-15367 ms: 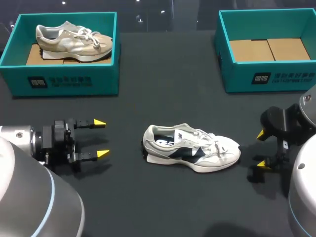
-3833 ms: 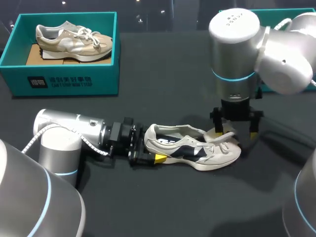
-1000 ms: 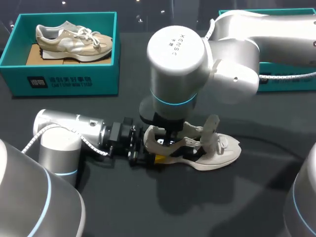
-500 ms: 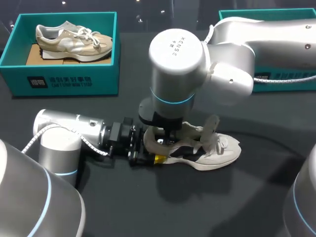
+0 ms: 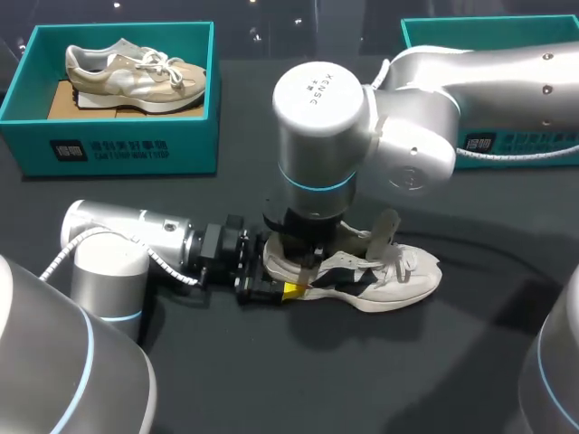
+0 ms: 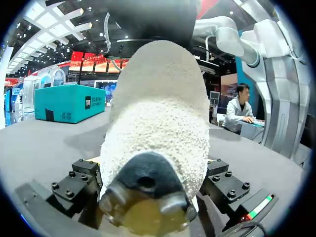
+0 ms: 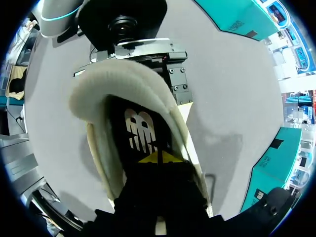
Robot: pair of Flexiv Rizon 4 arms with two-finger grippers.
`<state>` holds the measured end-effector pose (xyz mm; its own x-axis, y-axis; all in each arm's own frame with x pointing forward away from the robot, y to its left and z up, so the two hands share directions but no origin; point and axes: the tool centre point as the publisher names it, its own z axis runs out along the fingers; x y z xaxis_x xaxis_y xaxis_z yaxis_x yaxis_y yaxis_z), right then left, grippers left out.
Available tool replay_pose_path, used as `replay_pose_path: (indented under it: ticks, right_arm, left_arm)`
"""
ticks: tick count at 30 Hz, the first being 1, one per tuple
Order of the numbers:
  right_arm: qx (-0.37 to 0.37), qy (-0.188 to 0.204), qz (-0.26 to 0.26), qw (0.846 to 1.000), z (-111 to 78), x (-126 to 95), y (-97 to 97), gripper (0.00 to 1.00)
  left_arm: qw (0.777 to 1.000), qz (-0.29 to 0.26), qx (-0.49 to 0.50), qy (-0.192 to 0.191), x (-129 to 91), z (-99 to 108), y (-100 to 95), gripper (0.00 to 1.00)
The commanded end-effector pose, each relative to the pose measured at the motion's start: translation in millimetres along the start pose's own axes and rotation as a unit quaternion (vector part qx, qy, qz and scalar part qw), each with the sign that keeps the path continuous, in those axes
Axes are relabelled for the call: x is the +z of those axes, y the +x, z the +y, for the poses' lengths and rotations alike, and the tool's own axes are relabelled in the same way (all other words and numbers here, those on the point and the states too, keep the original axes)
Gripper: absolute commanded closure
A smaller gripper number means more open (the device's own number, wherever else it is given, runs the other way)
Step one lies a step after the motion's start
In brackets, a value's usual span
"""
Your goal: Take the shoe out of the shoebox, open the shoe tongue, remove and reinsert the insole, then place the shoe into the shoebox
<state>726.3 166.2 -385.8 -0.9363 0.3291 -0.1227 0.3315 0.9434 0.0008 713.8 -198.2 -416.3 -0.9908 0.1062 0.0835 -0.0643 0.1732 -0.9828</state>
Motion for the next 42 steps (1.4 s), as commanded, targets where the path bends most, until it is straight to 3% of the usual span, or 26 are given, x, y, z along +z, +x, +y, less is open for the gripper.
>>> replay_pose_path:
  ticks: [1, 9, 14, 20, 23, 36, 39, 42]
  right_arm:
    - [0.014, -0.010, -0.001, 1.000, -18.2, 0, -2.8, 1.00]
    - [0.041, -0.009, -0.013, 0.999, -35.2, 0, -8.8, 1.00]
    - [0.049, -0.012, -0.005, 0.999, -44.2, 5, -13.7, 0.89]
    - [0.051, -0.010, 0.002, 0.999, -45.6, 9, -16.5, 0.68]
    - [0.047, -0.009, 0.006, 0.999, -44.8, 11, -17.5, 0.64]
    - [-0.012, 0.011, 0.058, 0.998, -30.3, 35, -7.2, 0.63]
    - [-0.017, 0.023, 0.077, 0.997, -30.5, 42, -1.9, 0.65]
    - [-0.019, 0.030, 0.091, 0.995, -33.2, 45, 3.2, 0.76]
  left_arm:
    - [1.000, 0.000, 0.000, 0.000, -1, 1, -0.1, 1.00]
    - [1.000, 0.000, 0.000, 0.000, -1, 1, -0.1, 1.00]
    - [1.000, 0.000, 0.000, 0.000, -1, 1, -0.1, 1.00]
    - [1.000, 0.000, 0.000, 0.000, -1, 1, -0.1, 1.00]
    - [1.000, 0.000, 0.000, 0.000, -1, 1, -0.1, 1.00]
    - [1.000, 0.000, 0.000, 0.000, -1, 1, -0.1, 1.00]
    - [1.000, 0.000, 0.000, 0.000, -1, 1, -0.1, 1.00]
    - [1.000, 0.000, 0.000, 0.000, -1, 1, -0.1, 1.00]
